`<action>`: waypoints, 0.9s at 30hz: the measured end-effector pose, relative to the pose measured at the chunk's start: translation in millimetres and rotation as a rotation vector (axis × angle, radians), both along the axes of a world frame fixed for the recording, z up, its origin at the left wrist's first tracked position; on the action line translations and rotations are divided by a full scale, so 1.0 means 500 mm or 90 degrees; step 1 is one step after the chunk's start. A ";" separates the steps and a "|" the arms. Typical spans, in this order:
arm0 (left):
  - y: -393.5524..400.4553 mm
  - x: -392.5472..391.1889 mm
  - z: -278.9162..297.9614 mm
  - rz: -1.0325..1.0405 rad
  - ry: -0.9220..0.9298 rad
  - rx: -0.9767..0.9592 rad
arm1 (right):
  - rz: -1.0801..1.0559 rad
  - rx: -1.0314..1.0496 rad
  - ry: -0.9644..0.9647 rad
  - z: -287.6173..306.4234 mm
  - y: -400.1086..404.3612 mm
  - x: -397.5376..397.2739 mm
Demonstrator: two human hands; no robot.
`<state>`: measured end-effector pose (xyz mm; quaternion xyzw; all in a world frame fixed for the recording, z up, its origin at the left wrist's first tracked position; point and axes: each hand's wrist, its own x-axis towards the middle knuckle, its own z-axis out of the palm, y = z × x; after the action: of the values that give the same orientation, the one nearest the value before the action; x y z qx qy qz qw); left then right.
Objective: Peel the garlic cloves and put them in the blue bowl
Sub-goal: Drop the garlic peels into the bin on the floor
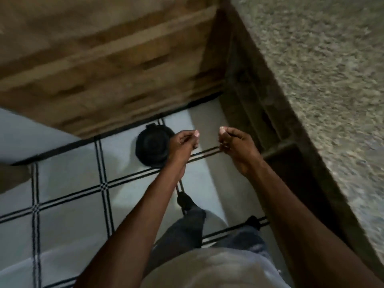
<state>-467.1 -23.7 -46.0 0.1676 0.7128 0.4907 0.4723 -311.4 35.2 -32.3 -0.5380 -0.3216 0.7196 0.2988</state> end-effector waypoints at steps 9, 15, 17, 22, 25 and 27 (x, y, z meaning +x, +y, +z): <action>-0.138 -0.305 -0.052 0.183 -0.061 -0.076 | 0.175 -0.059 -0.034 -0.063 -0.068 -0.319; -0.206 -0.407 -0.089 0.263 -0.069 -0.085 | 0.236 -0.070 -0.086 -0.094 -0.111 -0.421; -0.216 -0.432 -0.102 0.282 -0.072 -0.091 | 0.255 -0.066 -0.103 -0.107 -0.115 -0.458; -0.225 -0.481 -0.144 0.272 -0.065 -0.130 | 0.282 -0.070 -0.127 -0.143 -0.116 -0.539; -0.220 -0.502 -0.187 0.242 -0.048 -0.141 | 0.303 -0.073 -0.122 -0.173 -0.115 -0.579; -0.212 -0.510 -0.225 0.249 -0.073 -0.151 | 0.321 -0.075 -0.121 -0.208 -0.111 -0.605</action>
<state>-722.0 -129.6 -158.6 -0.0584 0.7562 0.4946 0.4244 -613.9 -20.3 -136.4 -0.5225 -0.4297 0.7350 0.0471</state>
